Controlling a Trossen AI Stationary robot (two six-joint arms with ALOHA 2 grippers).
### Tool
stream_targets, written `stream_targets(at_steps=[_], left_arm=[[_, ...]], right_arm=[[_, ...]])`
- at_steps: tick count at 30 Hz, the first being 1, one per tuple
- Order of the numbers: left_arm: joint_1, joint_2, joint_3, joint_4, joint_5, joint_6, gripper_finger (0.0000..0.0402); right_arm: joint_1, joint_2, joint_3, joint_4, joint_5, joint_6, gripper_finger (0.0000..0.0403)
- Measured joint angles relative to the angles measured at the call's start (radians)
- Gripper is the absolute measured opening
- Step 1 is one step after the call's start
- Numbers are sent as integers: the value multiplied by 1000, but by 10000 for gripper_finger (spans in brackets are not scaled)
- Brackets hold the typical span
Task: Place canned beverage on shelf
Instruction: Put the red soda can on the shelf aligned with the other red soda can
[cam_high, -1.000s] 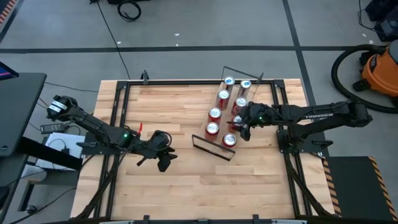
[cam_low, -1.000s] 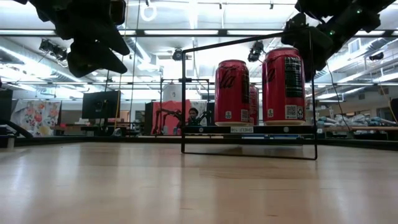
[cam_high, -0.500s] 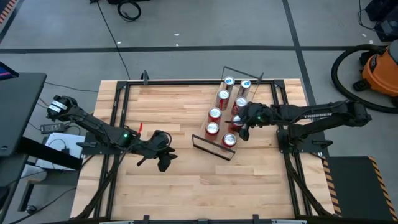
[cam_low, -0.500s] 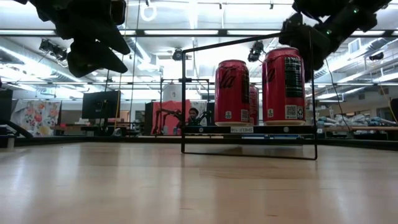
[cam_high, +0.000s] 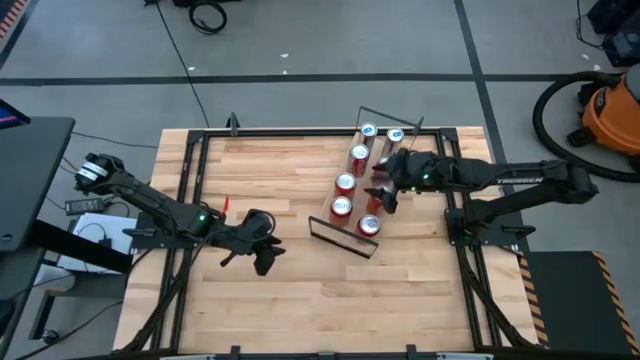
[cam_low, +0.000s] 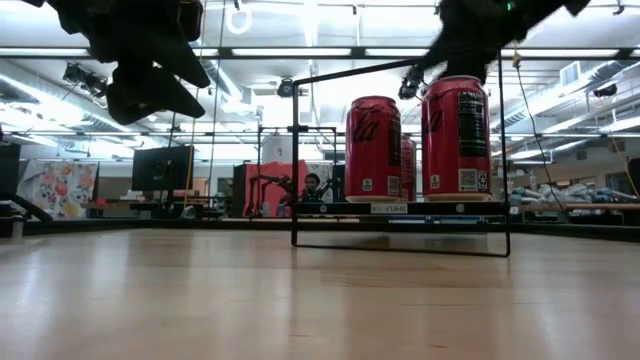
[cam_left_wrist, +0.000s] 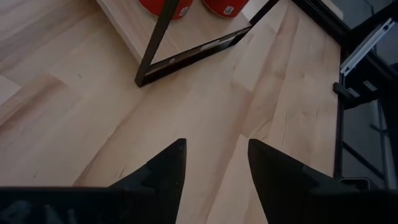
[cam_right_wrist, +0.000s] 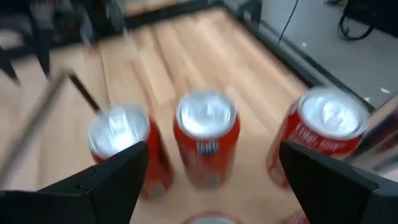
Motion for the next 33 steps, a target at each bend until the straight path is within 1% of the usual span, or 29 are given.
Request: stream_targets(at_steps=[3,7,12,16,21,25,29,33], left_arm=[[4,-13,0,1,3,-41,183],[16,-56,0,10,4,-58,183],[58,-158,0,29,4,-3,183],[100,-241,0,28,4,63,183],[147,-302,0,26,4,118,183],[178,-346,0,25,3,134,183],[212,-390,0,30,3,134,183],[236,-437,0,51,1,134,183]], right_arm=[[0,-49,35,12,18,44,372],[1,-154,36,6,57,58,368],[1,-292,36,-4,55,106,362],[6,-356,36,-108,15,190,358],[55,-349,35,-387,-31,334,348],[107,-335,35,-540,-27,423,347],[139,-289,34,-630,24,471,347],[151,-207,8,-647,48,468,347]])
